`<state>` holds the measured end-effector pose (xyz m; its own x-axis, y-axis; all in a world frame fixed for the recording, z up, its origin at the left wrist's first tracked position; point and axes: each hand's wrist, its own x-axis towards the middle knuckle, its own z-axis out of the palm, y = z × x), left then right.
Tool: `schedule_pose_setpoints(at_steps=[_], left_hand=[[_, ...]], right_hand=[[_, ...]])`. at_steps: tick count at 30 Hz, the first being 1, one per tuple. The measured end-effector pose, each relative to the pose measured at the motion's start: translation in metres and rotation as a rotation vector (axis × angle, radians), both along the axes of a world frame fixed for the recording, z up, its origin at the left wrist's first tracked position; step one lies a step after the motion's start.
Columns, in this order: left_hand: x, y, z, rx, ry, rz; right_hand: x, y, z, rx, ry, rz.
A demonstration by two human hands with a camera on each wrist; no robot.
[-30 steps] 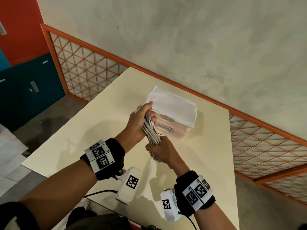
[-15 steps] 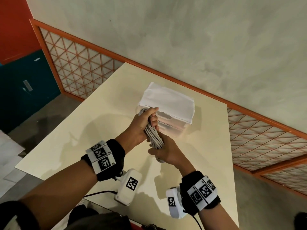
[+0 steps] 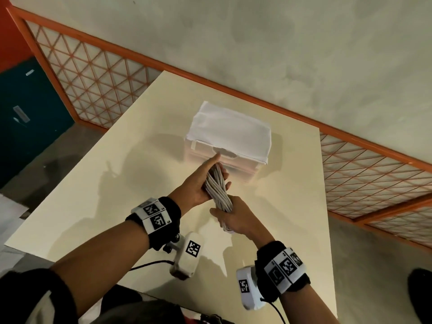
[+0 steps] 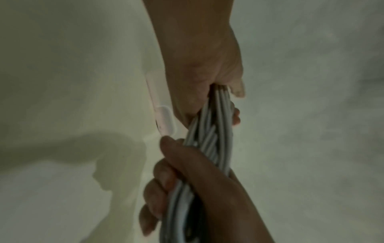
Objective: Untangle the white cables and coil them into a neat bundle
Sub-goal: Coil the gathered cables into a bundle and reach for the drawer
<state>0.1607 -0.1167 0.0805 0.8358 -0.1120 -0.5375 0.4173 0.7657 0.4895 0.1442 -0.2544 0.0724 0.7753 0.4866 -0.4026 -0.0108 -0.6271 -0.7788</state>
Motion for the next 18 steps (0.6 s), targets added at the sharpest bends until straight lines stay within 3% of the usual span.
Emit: schedule_pose_setpoints(at_steps=[3,8,18], left_hand=[[0.011,-0.001,-0.011,-0.027,0.002,-0.042],[0.038,-0.002,-0.044,0.100,0.158,0.108],[0.054,-0.007,-0.083,0.226,0.074,0.122]], right_hand=[[0.007,-0.016,-0.008,0.027,0.057,-0.067],[0.010,-0.042,-0.029,0.081,0.154,-0.169],[0.004,-0.061,-0.058,0.118,0.304,-0.315]])
